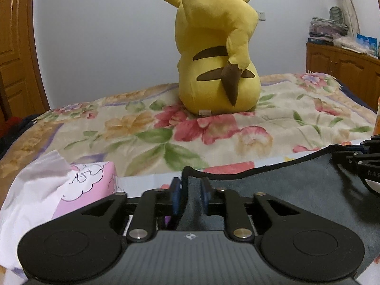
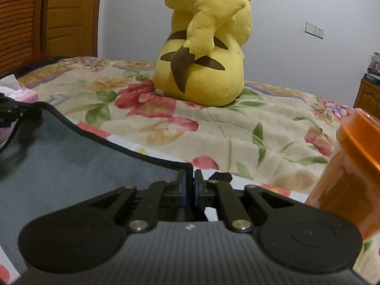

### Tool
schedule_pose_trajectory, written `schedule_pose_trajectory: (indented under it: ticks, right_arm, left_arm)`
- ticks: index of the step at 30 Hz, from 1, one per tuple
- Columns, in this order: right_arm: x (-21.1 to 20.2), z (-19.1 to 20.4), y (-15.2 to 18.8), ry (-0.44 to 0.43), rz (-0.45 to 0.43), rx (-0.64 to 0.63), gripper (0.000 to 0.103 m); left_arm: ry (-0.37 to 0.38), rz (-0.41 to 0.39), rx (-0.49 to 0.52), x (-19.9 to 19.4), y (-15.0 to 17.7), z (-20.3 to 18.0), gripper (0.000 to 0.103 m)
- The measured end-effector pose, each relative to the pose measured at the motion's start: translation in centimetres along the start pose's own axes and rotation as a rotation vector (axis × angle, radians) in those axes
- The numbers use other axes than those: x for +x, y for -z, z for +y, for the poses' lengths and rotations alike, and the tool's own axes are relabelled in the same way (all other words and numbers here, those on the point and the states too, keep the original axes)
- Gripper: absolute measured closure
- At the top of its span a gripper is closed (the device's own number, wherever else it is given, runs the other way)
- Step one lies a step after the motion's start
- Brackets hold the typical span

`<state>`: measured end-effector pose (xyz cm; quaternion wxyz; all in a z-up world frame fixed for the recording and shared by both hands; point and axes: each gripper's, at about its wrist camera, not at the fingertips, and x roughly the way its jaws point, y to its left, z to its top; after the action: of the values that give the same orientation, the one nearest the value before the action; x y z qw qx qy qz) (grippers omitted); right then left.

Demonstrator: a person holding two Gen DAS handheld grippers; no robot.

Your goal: Fold towel

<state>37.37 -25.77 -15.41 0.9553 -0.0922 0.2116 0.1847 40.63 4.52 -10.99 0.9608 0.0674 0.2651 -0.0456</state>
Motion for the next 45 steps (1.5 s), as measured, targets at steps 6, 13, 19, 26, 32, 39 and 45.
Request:
schedule_pose_trajectory:
  ticks: [6, 13, 19, 26, 32, 39, 45]
  right_arm:
    - [-1.4, 0.1, 0.4, -0.017, 0.011, 0.017, 0.052]
    - [-4.9, 1.1, 0.2, -0.054, 0.006, 0.04, 0.052]
    - [-8.7, 2.4, -0.2, -0.089, -0.004, 0.062, 0.052]
    - [-12.9, 3.3, -0.6, -0.1, -0.023, 0.079, 0.052]
    - [-15.7, 3.8, -0.5, -0.095, -0.03, 0.089, 0.052]
    - [-18.6, 3.9, -0.5, -0.08, -0.042, 0.105, 0.051]
    - [-21.2, 4.1, -0.4, -0.066, -0.048, 0.119, 0.046]
  left_arm:
    - [0.007, 0.017, -0.003, -1.2, 0.4, -0.1, 0.066]
    - [0.021, 0.038, 0.007, -4.3, 1.3, -0.6, 0.058]
    - [0.04, 0.048, 0.021, -7.7, 1.6, -1.0, 0.052]
    - [0.058, 0.036, 0.023, -11.9, 1.8, -1.5, 0.043]
    - [0.069, 0.037, 0.023, -15.3, 1.9, -1.8, 0.037]
    - [0.059, 0.032, 0.005, -18.8, 1.6, -2.0, 0.034]
    - [0.054, 0.017, -0.005, -22.0, 1.1, -2.5, 0.025]
